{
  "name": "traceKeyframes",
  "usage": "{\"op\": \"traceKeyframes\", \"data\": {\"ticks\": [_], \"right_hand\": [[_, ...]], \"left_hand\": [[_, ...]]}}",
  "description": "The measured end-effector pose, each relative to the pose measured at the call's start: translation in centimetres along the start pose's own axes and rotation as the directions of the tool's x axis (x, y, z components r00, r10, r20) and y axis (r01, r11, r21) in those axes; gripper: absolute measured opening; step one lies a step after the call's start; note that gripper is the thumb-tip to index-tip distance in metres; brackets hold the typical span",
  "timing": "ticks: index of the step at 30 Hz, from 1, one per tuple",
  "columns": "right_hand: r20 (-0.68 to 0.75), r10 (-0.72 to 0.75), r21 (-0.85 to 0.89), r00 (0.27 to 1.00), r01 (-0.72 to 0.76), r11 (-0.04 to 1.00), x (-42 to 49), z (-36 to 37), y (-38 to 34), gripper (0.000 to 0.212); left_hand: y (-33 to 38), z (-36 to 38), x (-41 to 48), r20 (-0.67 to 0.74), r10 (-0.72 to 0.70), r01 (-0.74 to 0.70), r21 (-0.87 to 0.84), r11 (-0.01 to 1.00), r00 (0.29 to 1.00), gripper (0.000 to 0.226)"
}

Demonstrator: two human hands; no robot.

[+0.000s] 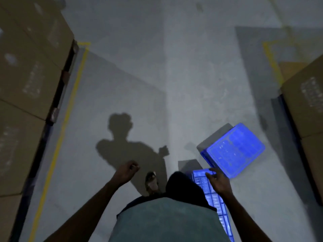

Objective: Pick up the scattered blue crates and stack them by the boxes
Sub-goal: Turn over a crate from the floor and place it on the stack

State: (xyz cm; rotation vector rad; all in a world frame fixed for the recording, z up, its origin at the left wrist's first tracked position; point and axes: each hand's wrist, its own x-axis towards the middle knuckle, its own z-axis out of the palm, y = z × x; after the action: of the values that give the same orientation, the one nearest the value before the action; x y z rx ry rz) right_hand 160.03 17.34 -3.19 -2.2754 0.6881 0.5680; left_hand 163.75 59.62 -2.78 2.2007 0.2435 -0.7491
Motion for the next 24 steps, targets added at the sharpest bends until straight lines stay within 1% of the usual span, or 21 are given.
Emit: {"op": "traceKeyframes", "data": {"ticks": [3,6,8,9,11,13,15,18,21,24], "right_hand": [[-0.023,0.046,0.060,0.999,-0.045,0.997,3.9,-1.0,-3.4,0.036],[-0.029,0.144,0.107,0.989,-0.140,0.984,8.2,-1.6,-5.6,0.036],[-0.031,0.194,0.146,0.980,-0.188,0.971,12.1,-1.8,-6.4,0.038],[-0.028,0.214,0.170,0.976,-0.206,0.964,14.0,-1.9,-6.8,0.040],[-0.018,0.260,0.221,0.965,-0.250,0.943,18.0,-2.5,-7.7,0.044],[0.013,0.312,0.257,0.950,-0.304,0.917,21.9,-3.6,-8.2,0.048],[0.047,0.373,0.272,0.927,-0.371,0.888,25.4,-5.2,-9.0,0.050],[0.029,0.393,0.284,0.919,-0.384,0.878,30.9,-8.9,-11.8,0.051],[0.006,0.401,0.309,0.916,-0.384,0.870,36.3,-14.0,-15.0,0.046],[-0.056,0.425,0.423,0.904,-0.364,0.830,41.1,-18.4,-17.6,0.041]], "left_hand": [[2.9,-3.3,7.3,0.046,0.019,-0.022,0.076,0.997,0.999,0.012],[6.4,-6.2,13.5,0.057,0.053,-0.058,0.088,0.994,0.997,0.013],[9.0,-8.0,18.3,0.085,0.054,-0.065,0.137,0.988,0.995,0.007],[10.3,-9.0,20.8,0.092,0.060,-0.074,0.159,0.984,0.994,0.008],[13.5,-11.0,25.9,0.083,0.055,-0.068,0.161,0.985,0.995,0.007],[16.8,-12.9,30.9,0.055,0.013,-0.021,0.151,0.988,0.998,0.005],[21.4,-14.6,35.2,0.006,0.003,-0.004,0.155,0.988,1.000,0.005],[29.2,-16.4,42.6,0.005,0.068,-0.068,0.167,0.984,0.998,0.007],[35.8,-16.7,49.9,0.093,0.143,-0.163,0.254,0.953,0.985,0.005],[41.7,-15.8,56.7,0.186,0.205,-0.258,0.334,0.907,0.961,0.010]]}}
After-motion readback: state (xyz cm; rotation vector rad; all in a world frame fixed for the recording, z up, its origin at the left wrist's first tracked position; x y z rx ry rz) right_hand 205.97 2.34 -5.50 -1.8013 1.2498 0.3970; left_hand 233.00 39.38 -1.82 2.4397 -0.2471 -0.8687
